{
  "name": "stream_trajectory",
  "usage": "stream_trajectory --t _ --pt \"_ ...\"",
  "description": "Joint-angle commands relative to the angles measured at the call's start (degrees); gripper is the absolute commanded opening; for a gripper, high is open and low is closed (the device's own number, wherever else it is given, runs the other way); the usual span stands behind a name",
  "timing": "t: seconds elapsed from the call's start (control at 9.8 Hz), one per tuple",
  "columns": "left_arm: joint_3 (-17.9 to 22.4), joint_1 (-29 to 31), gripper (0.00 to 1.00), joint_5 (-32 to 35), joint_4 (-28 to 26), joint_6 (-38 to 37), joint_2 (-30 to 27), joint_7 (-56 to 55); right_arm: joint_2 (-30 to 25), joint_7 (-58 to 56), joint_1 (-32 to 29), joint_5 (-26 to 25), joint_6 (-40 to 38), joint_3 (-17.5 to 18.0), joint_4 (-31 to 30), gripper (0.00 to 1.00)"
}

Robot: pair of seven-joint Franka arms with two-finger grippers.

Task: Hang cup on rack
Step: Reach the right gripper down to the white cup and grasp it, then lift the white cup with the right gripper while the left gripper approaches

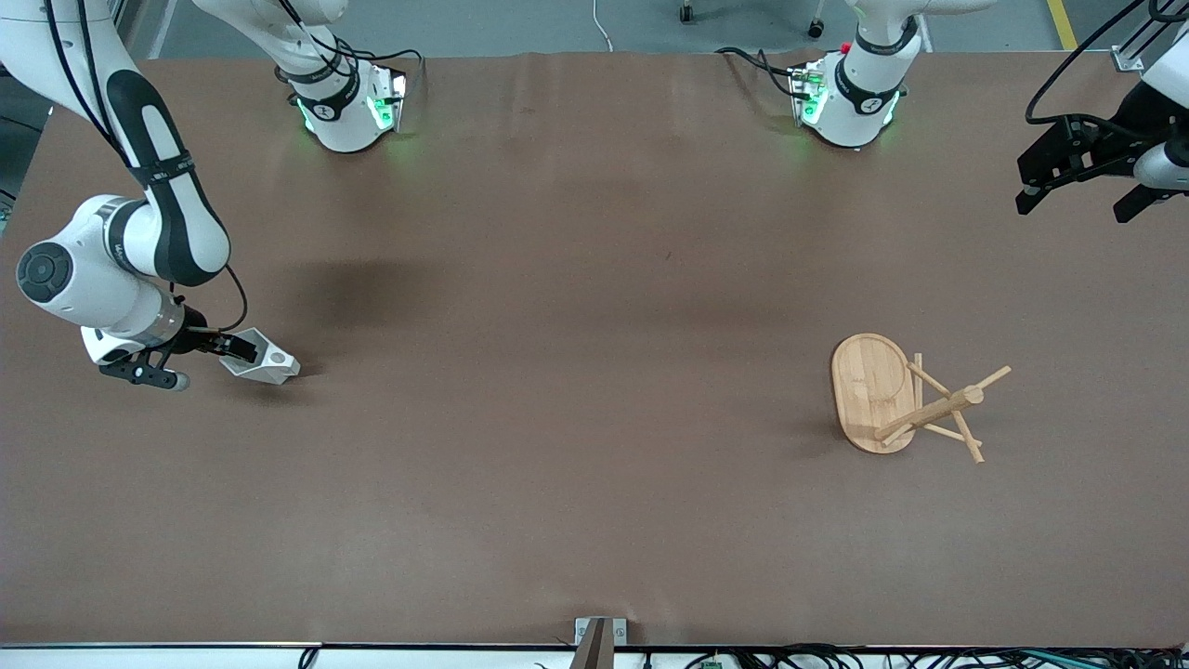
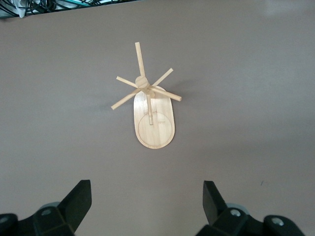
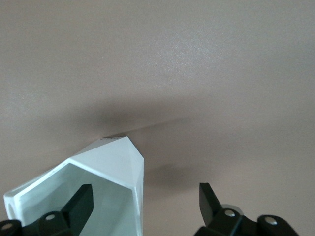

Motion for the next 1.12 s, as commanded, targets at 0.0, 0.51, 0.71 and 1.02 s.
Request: stream_trajectory --t 0.0,0.51,0.71,1.02 --pt "-0.2 0.1 1.00 -0.5 -0.3 -0.3 1.1 0.1 -0.4 -0.4 -0.6 -0.5 0.4 0.5 -0.7 0.77" --pt "-0.8 -1.7 1.00 -2.5 -0.2 0.8 6.0 0.4 0.0 -0.3 -0.6 0.1 0.2 0.6 -0.8 0.31" --pt "-2.1 -3.6 1.00 -5.1 -0.4 6.0 10.0 2.8 0.2 -0.3 -0.7 0.1 0.2 0.6 -0.8 0.12" --pt "-8.5 -5.1 1.00 -5.4 -0.5 14.6 15.3 4.9 0.0 -1.9 -0.5 0.1 -2.6 0.6 0.3 0.00"
